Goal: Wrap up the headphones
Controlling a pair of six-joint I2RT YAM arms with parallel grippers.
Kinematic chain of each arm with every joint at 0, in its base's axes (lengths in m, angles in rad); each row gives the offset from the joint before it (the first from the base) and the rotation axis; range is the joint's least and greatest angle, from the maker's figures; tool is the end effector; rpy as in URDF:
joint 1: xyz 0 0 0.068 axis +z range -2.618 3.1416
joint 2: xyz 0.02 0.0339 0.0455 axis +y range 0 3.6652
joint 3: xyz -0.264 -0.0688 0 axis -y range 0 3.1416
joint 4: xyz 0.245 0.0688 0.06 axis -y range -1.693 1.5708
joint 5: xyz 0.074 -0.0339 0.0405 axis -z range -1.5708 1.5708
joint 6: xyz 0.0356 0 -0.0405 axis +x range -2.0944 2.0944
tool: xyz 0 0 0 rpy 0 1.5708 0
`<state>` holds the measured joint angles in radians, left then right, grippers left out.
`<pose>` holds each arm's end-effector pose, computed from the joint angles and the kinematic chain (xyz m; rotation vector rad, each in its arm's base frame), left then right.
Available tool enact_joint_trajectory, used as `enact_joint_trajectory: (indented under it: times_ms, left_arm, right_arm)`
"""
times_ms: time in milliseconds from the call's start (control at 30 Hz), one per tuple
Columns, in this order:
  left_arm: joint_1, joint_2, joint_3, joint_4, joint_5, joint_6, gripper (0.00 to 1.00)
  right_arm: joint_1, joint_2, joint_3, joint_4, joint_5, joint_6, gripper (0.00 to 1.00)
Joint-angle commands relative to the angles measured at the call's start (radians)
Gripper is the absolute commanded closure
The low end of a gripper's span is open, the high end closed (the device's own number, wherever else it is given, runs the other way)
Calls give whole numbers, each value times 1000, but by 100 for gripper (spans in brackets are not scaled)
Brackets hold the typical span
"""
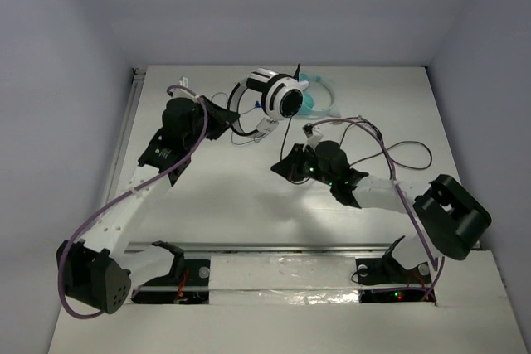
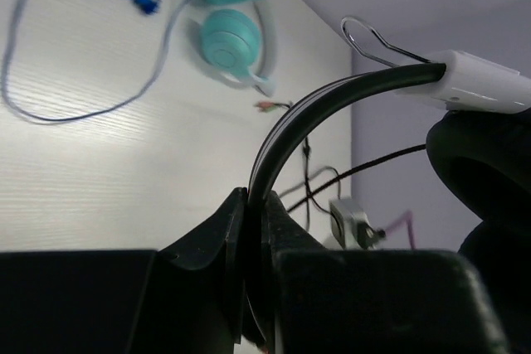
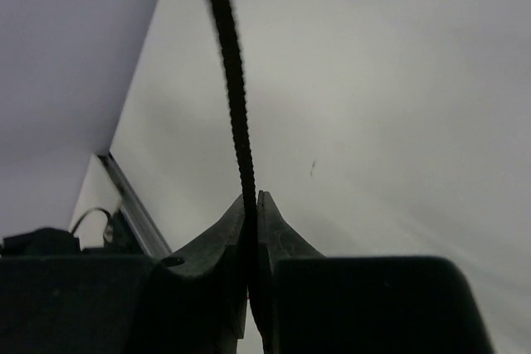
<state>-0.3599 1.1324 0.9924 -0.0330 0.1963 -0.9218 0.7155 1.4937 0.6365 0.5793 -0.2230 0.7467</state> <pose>0.2467 -0.1002 0.3590 -0.3695 1.8379 -1.0862 0.2288 0.2093 0.2009 -0.1391 2.0221 1.1859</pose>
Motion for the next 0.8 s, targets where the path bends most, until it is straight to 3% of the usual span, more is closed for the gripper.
enact_joint_trajectory:
  times_ms: [0, 267, 467, 767]
  left_arm:
    - [-23, -118, -40, 167, -302, -75, 100]
    - [-125, -128, -122, 96, -633, -6, 100]
    - [-252, -62, -133, 35, -769, 43, 100]
    - [-399, 3, -152, -113, -819, 181, 100]
  right_arm:
    - [87, -93, 29, -172, 138, -49, 89]
    - [334, -318, 54, -584, 310, -50, 89]
    - [489, -360, 192, -896, 344, -87, 91]
    - [515, -383, 474, -1233, 379, -210, 95]
